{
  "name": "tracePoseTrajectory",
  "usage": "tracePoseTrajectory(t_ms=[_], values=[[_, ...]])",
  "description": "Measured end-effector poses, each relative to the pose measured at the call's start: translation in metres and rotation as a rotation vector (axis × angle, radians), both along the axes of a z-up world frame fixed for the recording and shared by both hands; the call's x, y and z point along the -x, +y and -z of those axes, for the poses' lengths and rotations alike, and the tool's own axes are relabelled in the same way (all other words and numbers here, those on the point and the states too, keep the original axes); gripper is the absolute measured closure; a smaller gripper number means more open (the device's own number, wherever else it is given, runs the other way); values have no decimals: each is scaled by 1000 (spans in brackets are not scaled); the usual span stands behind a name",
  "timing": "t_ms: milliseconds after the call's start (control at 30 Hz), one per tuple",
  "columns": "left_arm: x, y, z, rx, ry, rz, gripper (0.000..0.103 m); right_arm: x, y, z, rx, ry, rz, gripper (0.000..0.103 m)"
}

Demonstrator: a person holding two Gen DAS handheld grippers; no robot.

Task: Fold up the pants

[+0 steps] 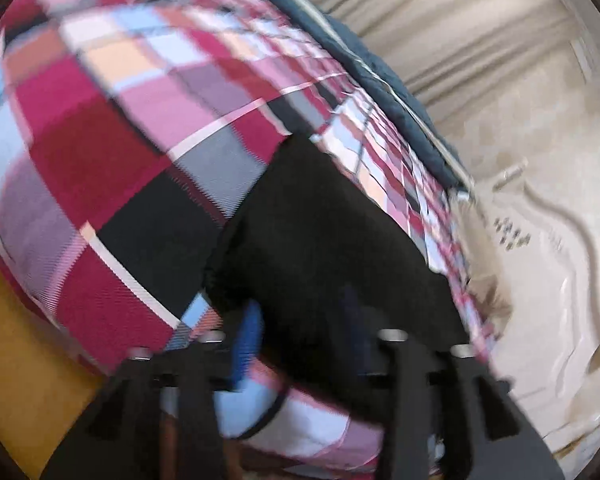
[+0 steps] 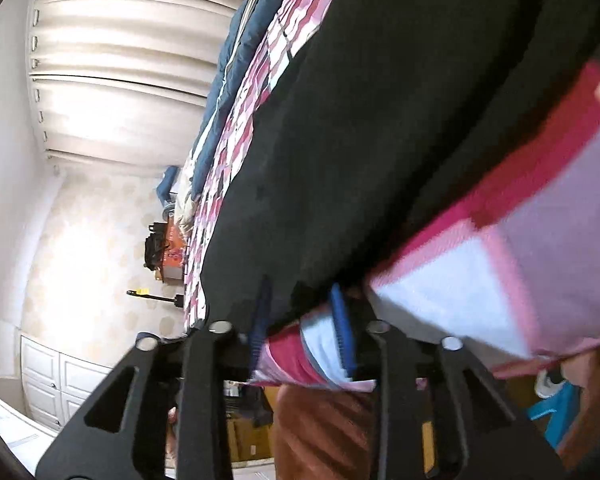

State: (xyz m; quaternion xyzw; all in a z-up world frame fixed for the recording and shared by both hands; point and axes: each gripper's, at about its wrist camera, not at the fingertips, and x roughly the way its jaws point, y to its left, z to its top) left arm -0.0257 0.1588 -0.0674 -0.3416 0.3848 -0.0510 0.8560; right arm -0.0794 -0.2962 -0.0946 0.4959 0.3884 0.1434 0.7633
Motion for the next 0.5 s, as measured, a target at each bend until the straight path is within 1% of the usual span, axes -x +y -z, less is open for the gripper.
tracePoseTrajectory(t_ms=[33, 67, 100, 133, 167, 200, 233, 267, 333, 400, 433, 467, 500], values=[[4, -8, -9, -40, -16, 14, 35, 10, -15, -6, 29, -3, 32, 54], [8, -17, -18, -62, -37, 32, 32, 16, -19, -9, 43, -11, 55, 52], [10, -22, -22, -67, -56, 47, 28, 25, -41, -16, 66, -23, 90, 52], [12, -34, -32, -70, -91, 74, 25, 31, -57, -21, 99, -30, 120, 52], [12, -40, -37, -71, -104, 90, 24, 38, -81, -29, 142, -41, 160, 52], [9, -51, -44, -75, -116, 118, 22, 45, -94, -36, 174, -52, 193, 52], [5, -62, -48, -74, -125, 146, 20, 52, -126, -47, 237, -69, 251, 52], [0, -70, -51, -76, -130, 169, 19, 57, -158, -57, 294, -67, 292, 52], [-16, -90, -53, -112, -125, 208, 18, 66, -224, -72, 384, -50, 401, 52], [-38, -114, -51, -152, -115, 258, 18, 67, -273, -81, 448, -27, 494, 50], [-45, -124, -49, -174, -108, 273, 18, 63, -307, -83, 498, 9, 528, 50], [-54, -134, -45, -196, -92, 289, 18, 58, -329, -83, 553, 52, 563, 50], [-61, -143, -40, -209, -75, 305, 18, 48, -359, -81, 620, 109, 575, 50]])
